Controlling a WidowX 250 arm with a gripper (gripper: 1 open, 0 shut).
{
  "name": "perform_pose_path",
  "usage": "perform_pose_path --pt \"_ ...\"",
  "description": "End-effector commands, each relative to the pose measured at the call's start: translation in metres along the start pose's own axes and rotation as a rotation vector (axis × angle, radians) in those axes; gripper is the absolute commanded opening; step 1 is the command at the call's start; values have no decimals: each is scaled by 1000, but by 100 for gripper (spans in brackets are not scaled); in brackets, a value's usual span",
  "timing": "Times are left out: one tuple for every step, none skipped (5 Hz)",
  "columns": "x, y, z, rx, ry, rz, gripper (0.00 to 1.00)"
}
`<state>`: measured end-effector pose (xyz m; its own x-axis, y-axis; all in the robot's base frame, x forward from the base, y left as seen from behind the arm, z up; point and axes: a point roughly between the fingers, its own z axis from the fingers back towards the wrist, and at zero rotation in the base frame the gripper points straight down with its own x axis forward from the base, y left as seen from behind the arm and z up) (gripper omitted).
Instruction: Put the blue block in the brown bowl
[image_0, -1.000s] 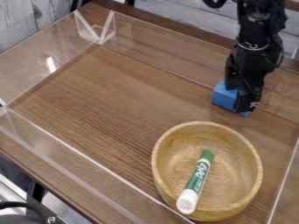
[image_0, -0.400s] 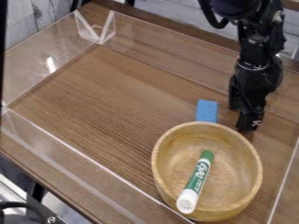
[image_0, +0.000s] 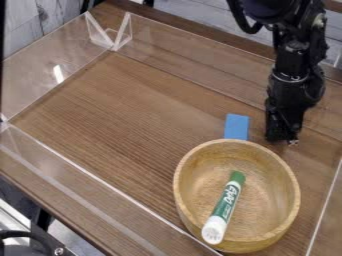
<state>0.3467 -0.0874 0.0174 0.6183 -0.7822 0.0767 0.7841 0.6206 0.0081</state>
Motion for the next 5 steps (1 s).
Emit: perform_pose_path --pt "0 3 15 9 -8 11 0" --pt "-1 2 20 -2 5 22 0" --pt "-3 1 25 -14 19 30 0" --pt "-4 1 29 -26 31 39 0" --pt "-5 0 34 -37 43 46 0"
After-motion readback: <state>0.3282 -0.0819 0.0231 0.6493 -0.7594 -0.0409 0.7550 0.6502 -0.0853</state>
